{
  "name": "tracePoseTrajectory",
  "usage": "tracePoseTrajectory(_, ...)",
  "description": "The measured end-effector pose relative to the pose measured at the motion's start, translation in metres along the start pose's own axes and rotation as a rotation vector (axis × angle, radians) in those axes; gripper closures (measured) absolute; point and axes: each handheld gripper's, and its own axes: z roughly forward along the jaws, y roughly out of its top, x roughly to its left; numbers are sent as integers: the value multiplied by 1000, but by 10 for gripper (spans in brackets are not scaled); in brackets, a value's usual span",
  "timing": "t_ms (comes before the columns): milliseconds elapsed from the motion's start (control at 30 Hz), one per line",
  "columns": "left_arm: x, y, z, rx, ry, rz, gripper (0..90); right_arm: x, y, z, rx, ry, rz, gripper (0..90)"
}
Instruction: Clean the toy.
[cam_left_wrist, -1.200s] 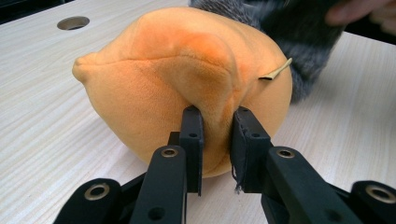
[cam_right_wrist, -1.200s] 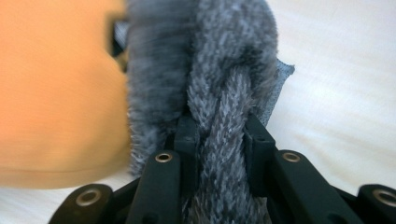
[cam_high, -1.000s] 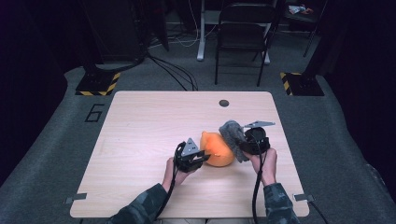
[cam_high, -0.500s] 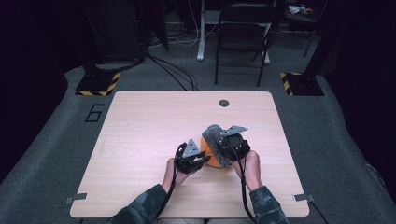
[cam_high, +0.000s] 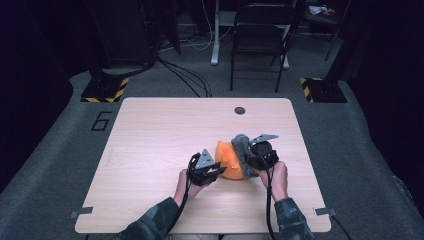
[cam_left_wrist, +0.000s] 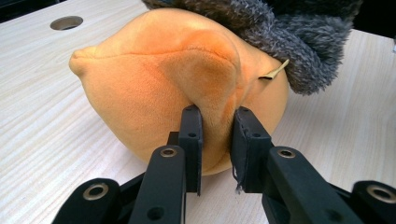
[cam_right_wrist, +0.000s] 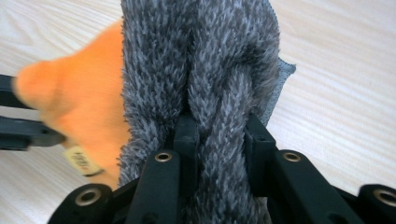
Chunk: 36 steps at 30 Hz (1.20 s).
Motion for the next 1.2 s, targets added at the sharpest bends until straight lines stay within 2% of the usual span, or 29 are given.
tracePoseTrajectory(300,0,1,0,1,-2,3,752,-20,-15,11,55,-53,63,720)
tracePoseTrajectory(467,0,0,0,2,-4,-2,753,-31,-27,26,123,-81,100,720)
tracePoseTrajectory(567,1,1,0,-3,-1,-10,753,-34,-30,28,162,-103,96,718)
tracePoseTrajectory(633,2,1,0,-4,3,-7,753,-37,-28,23,142,-103,92,719)
tracePoseTrajectory(733,3,0,-1,-3,-1,-18,754,-38,-16,5,70,-96,96,718)
tracePoseTrajectory(833,4,-1,-1,-3,-3,-23,754,-29,0,-19,-29,-44,100,718)
tracePoseTrajectory(900,3,0,-1,-6,1,-17,753,-17,9,-34,-88,8,82,718)
tracePoseTrajectory(933,2,0,-1,-2,-2,-14,753,-11,13,-39,-116,35,58,719)
tracePoseTrajectory(1000,2,1,-1,-4,-2,-12,753,4,19,-44,-148,85,28,717)
tracePoseTrajectory(1067,1,0,-1,-5,-7,-17,753,18,23,-42,-155,113,-3,717)
tracePoseTrajectory(1133,2,-1,-1,-1,-10,-16,753,30,23,-32,-121,125,-45,713)
tracePoseTrajectory(1200,3,-2,0,11,-2,-15,752,42,19,-14,-59,65,-100,710)
